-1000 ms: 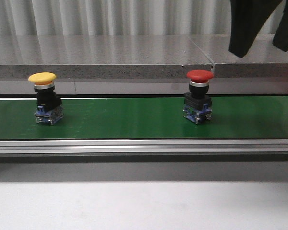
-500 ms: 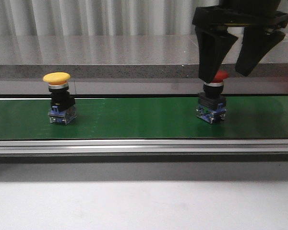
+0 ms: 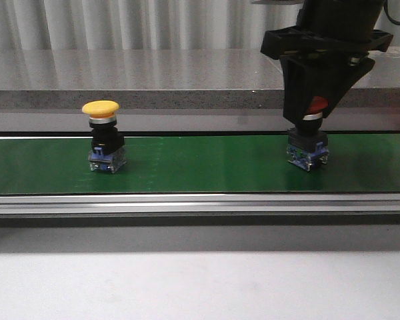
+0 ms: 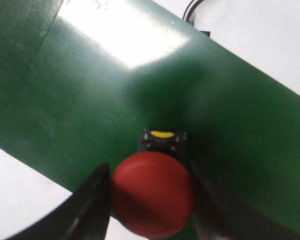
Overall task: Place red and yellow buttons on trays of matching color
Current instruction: 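Lower the right gripper onto the red button at the belt end and grasp, then lift the red button with the right gripper and carry it over the red tray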
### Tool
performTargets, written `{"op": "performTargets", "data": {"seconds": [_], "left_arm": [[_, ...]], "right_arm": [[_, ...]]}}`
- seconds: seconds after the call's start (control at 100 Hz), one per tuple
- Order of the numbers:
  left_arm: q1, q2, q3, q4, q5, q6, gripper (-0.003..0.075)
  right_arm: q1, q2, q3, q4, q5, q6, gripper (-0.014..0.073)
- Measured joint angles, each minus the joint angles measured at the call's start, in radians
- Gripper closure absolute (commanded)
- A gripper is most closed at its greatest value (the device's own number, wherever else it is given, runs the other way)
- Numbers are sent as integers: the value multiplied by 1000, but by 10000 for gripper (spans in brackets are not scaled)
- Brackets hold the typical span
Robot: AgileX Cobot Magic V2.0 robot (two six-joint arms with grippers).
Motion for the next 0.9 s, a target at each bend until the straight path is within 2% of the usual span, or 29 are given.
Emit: {"op": "performTargets", "data": {"seconds": [0.13,0.27,0.72,0.9], "left_arm": [[0,0,0,0,0,0,740],[0,0,0,0,0,0,740],[0,0,0,0,0,0,740],[0,0,0,0,0,0,740]], "right_arm": [[-8,-19,0,0,-4,0,293],[-71,-79,0,0,-18,0,294],[-501,-154,0,-36,-38,0,294],[-624,-124,0,-43,-71,0,294]]}}
